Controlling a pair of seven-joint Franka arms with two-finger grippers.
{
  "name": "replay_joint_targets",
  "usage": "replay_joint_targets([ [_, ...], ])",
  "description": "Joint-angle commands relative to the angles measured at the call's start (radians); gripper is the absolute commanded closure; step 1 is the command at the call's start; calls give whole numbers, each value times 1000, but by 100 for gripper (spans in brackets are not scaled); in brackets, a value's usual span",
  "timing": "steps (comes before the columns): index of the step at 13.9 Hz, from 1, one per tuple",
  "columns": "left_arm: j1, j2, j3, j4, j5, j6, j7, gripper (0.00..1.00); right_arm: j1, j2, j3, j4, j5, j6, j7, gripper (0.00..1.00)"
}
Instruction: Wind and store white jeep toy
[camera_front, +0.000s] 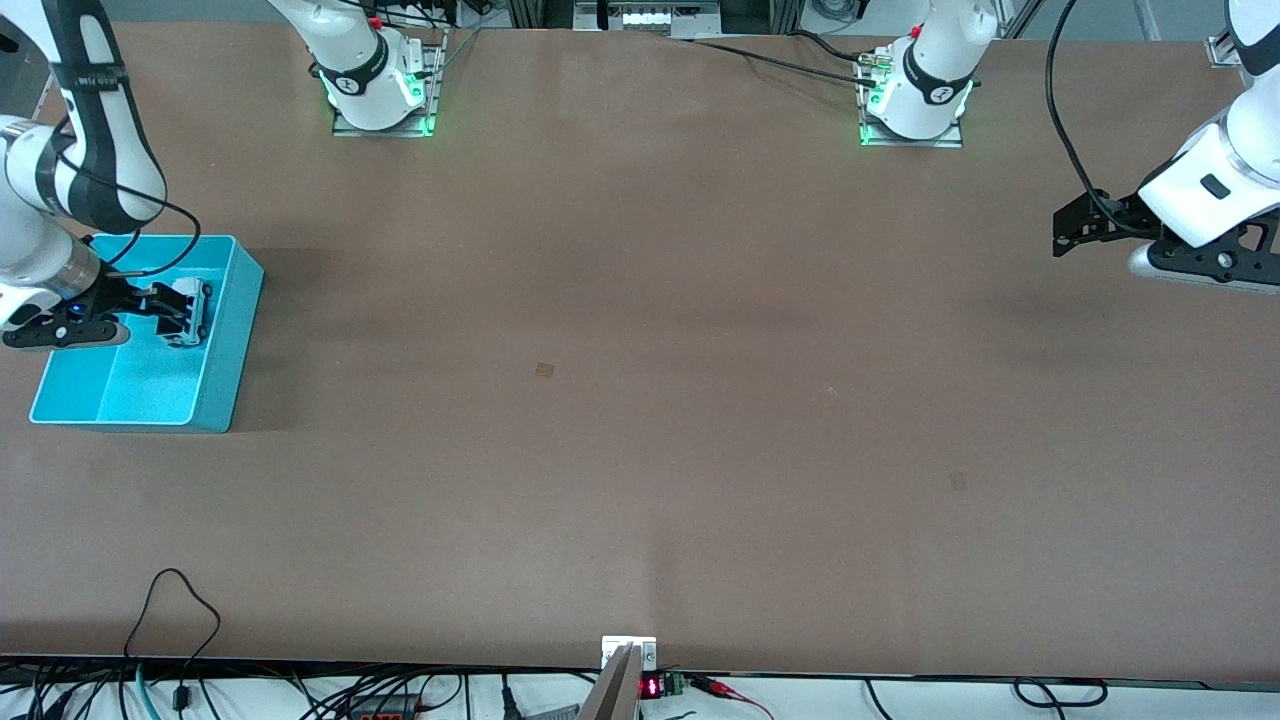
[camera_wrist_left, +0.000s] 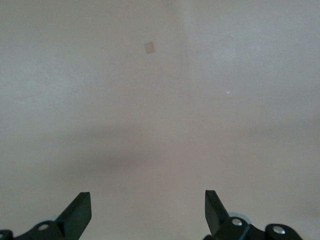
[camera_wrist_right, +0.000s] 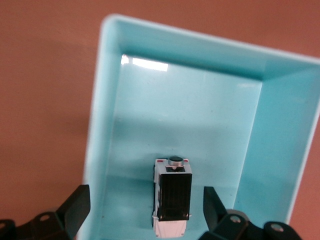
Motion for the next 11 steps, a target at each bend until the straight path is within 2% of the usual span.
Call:
replay_joint_targets([
  [1,-2,0,-2,17,19,-22,-3,0,58,-37,2,102,34,-165,-22,0],
  [3,-2,-1,-2,17,19,-22,-5,0,104,-40,2,188,74,-280,-20,0],
  [5,-2,0,-2,17,19,-22,-5,0,137,-47,2,240,82,-333,-9,0],
  [7,-2,-1,-2,17,19,-22,-5,0,152,-60,0,288,204,-404,-6,0],
  [8,-2,0,-2,17,19,-22,-5,0,163,-61,2,317,229,-449,-3,0],
  [11,-2,0,-2,17,19,-22,-5,0,217,-115,5,337,226,-518,170,0],
])
